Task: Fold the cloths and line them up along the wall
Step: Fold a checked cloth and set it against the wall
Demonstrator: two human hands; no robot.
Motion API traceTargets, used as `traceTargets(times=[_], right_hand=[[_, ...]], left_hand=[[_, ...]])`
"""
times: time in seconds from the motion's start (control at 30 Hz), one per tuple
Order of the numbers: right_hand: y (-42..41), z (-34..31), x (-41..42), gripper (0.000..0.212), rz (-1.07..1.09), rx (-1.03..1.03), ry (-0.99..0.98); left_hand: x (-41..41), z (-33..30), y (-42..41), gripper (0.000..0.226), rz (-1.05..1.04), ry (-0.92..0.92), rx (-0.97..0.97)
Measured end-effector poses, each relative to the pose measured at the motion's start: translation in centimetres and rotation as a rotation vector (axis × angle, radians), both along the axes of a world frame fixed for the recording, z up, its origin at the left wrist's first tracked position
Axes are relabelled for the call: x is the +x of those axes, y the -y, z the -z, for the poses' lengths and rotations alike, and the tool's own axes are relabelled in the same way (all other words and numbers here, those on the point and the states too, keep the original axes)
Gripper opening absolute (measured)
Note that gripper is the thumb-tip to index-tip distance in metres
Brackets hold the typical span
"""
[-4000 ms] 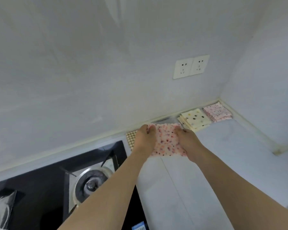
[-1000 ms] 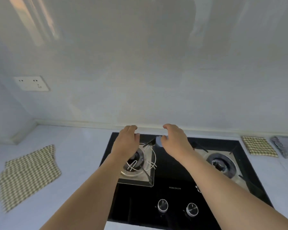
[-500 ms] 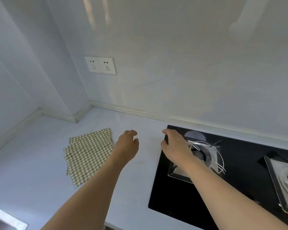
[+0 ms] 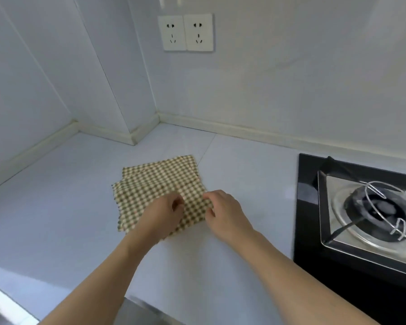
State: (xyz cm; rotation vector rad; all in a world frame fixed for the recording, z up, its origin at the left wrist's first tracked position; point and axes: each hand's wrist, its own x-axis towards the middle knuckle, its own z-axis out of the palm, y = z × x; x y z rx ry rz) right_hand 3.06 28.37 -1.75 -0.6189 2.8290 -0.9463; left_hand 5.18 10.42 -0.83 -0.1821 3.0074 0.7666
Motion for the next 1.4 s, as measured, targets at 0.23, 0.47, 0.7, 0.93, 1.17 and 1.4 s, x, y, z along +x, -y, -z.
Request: traceTargets(times=[0.23, 0.47, 0.7, 0.93, 1.17, 1.4], right_hand=[[0.8, 5.8, 1.5, 0.035, 0.024, -0.022, -0.318], [1.0, 5.9, 2.7, 0.037, 0.081, 0.096, -0.364], [1.2, 5.6, 2.5, 0.056, 0.095, 0.026, -0.295], [0.9, 5.2, 1.3, 0.013, 0.177, -0.121, -0.548], [2.1, 3.9, 4.1, 0.041, 0.019, -0.350, -0.220], [3.7, 3.9, 6.0, 0.033, 0.217, -0.085, -0.585]], left_hand=[[3.0, 2.7, 1.8, 0.005, 0.247, -0.146, -0.147], [4.9, 3.3, 3.6, 0.017, 0.226, -0.242, -0.478], [3.3, 2.1, 4.8, 0.010, 0.200, -0.321, -0.214], [3.8, 0.7, 3.1, 0.017, 0.370, -0.482, 0.051], [3.9, -0.7, 3.6, 0.014, 0.305, -0.518, 0.003], [6.0, -3.0, 2.8, 0.005, 0.305, -0.477, 0.118]])
